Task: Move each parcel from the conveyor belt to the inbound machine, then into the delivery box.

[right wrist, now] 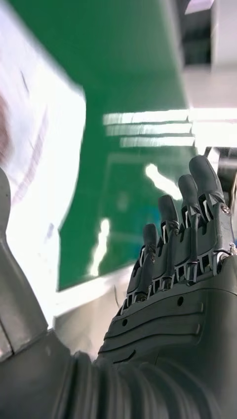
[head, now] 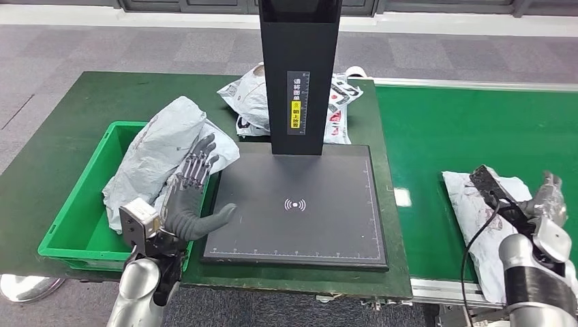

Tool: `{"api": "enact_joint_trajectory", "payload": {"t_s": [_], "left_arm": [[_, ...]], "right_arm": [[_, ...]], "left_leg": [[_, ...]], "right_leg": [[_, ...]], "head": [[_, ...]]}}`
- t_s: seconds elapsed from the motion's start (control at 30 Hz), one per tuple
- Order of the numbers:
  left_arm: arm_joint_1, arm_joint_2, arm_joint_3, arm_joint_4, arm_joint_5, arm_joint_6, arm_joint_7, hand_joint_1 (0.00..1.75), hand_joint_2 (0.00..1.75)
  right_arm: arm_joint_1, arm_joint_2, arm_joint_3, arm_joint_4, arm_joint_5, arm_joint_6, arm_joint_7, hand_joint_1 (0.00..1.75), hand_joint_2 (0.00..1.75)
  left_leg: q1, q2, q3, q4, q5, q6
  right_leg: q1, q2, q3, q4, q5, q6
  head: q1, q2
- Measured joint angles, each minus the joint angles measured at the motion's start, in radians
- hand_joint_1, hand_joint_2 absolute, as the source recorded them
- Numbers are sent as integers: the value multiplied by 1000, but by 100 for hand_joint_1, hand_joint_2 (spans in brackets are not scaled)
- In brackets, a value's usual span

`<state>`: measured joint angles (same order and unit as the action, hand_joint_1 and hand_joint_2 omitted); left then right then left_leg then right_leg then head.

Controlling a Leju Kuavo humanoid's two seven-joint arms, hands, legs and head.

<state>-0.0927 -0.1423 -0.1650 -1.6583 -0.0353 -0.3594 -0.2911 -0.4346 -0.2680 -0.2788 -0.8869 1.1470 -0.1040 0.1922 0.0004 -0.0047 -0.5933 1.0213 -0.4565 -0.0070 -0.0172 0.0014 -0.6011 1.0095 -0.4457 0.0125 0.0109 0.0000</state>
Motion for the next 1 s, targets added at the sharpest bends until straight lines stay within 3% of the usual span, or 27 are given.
{"api": "enact_joint_trajectory", "payload": {"t_s": [0.13,0.27,0.6,0.8,1.0], "left_arm": [[20,0,-4,37,3,7,-11,0,175],[33,1,-4,64,9,9,-20,0,175],[39,3,-4,98,12,11,-25,0,175],[40,3,-1,122,9,12,-51,0,175],[41,1,8,146,-3,17,-58,0,175]], "right_arm": [[-93,-50,2,203,28,22,5,0,175],[-139,-75,3,328,-33,94,-83,0,175],[-163,-100,3,449,-70,147,-130,0,175],[-140,-100,6,485,-86,305,-286,0,175],[-77,-100,61,480,-85,375,-431,0,175]], "left_leg": [[0,0,0,0,0,0],[0,-1,0,-1,0,0],[0,-2,-1,-1,0,0],[0,-2,-1,-1,0,0],[1,-2,0,-2,-1,-1]], "right_leg": [[0,0,-1,0,0,0],[0,-1,-2,0,-1,-1],[0,-2,-1,0,-1,0],[0,-2,-1,0,-1,0],[1,-2,-1,0,-2,0]], "head": [[0,0],[0,0],[0,0],[0,0],[0,0]]}}
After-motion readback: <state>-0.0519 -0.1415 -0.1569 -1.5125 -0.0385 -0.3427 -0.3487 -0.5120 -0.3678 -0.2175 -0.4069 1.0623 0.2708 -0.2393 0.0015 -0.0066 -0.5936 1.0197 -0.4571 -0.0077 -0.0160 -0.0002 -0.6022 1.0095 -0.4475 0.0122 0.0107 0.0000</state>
